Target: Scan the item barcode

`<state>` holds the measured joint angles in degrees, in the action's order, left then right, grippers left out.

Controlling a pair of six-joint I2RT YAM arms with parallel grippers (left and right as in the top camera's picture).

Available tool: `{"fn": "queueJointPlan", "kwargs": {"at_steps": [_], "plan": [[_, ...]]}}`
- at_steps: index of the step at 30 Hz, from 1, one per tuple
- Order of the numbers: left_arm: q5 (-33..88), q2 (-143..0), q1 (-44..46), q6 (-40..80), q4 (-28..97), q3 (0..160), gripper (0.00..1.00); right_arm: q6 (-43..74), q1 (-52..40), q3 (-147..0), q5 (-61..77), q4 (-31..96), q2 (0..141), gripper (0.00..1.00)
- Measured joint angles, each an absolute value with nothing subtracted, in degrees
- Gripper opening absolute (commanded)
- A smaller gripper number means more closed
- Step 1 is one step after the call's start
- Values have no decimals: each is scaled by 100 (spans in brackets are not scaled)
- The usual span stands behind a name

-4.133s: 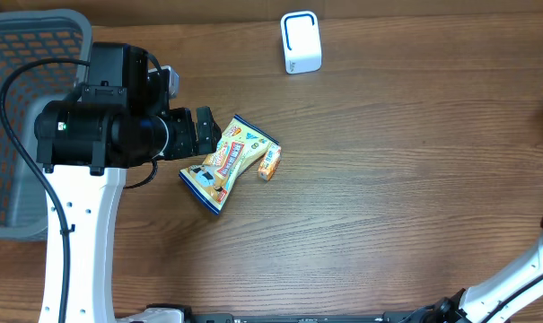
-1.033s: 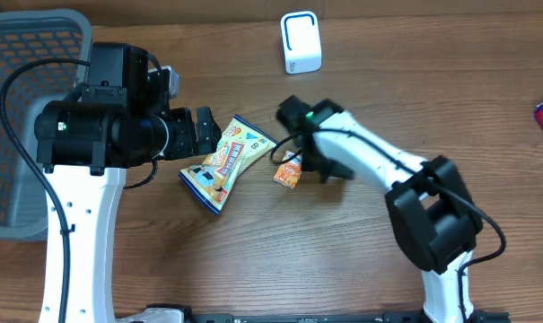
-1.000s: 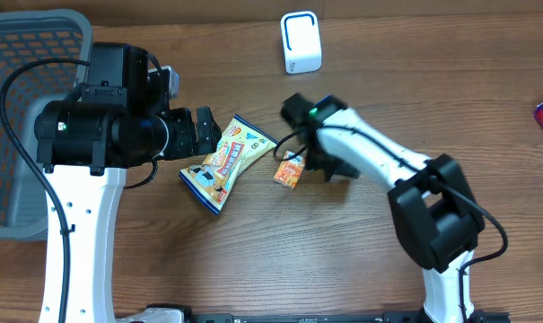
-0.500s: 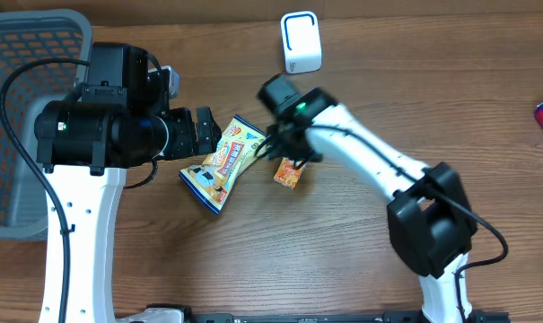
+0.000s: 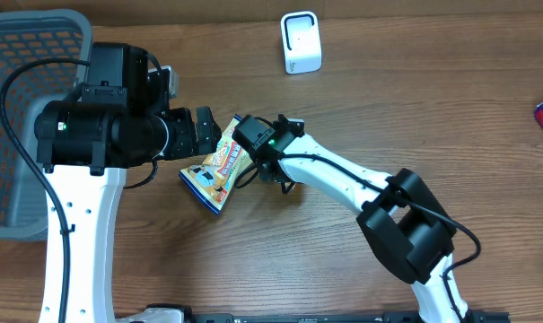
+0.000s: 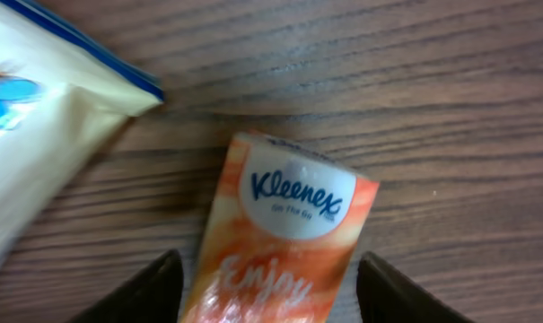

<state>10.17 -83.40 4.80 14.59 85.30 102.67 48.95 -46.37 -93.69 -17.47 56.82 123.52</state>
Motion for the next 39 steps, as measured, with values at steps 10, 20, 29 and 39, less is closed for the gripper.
{"fn": "queueJointPlan", "kwargs": {"at_steps": [10, 20, 29, 39], "plan": [[1020, -8340, 480, 1459, 8530, 10267, 100, 4910, -4460, -9419, -1846, 6191, 12442, 4], [1017, -8340, 480, 1459, 8530, 10267, 100, 3811, -3485, -10547, -504, 7000, 12468, 4], [1017, -8340, 480, 1459, 8530, 10267, 100, 1774, -2711, -10318, 3562, 6396, 12468, 4], [1017, -8337, 480, 1459, 8530, 10267, 100, 1542, -2464, -8573, 4375, 5540, 12479, 66]]}}
